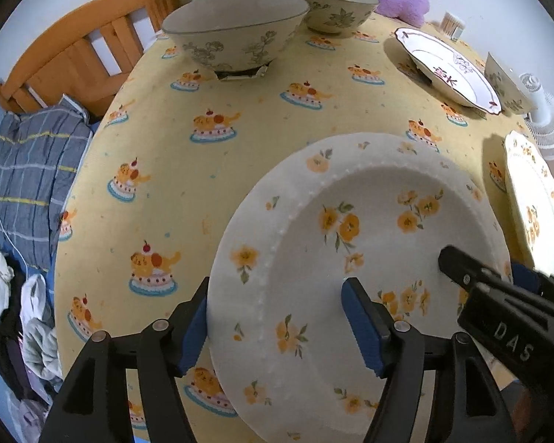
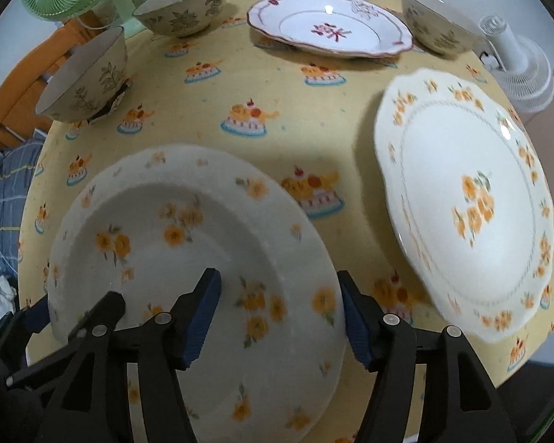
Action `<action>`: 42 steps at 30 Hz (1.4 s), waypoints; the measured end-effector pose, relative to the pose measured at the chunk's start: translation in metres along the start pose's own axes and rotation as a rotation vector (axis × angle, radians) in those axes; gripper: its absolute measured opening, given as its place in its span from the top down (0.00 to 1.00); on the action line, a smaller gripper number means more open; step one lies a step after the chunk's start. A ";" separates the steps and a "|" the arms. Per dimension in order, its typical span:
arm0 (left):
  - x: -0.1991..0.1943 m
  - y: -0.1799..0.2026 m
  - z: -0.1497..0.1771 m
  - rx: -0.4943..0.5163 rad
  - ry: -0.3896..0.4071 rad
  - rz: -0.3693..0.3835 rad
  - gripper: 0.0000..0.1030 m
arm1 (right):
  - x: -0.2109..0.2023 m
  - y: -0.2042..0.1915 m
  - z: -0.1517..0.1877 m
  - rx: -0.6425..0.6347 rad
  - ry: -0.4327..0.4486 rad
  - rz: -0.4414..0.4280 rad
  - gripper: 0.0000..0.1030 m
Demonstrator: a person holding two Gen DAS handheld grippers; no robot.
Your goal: Organize plates and bowls
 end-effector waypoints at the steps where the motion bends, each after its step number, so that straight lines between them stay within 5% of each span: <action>1: 0.000 0.001 -0.001 -0.003 0.000 -0.003 0.32 | 0.002 0.000 -0.005 -0.006 -0.003 -0.003 0.35; 22: -0.036 0.011 -0.015 0.104 0.072 0.075 0.34 | -0.039 0.005 -0.009 0.026 0.061 0.072 0.36; 42: -0.060 0.093 -0.028 0.061 0.133 0.039 0.34 | -0.061 0.085 -0.025 0.013 0.093 0.021 0.36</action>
Point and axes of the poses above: each gripper's, at about its wrist camera, not at the fingertips, and x roughly the way its jaws point, y to its right, z to its underside, the point moved 1 cm from there along x, roughly the way its jaws point, and after that the axes turned 5 degrees about y, right-handed, at the moved point
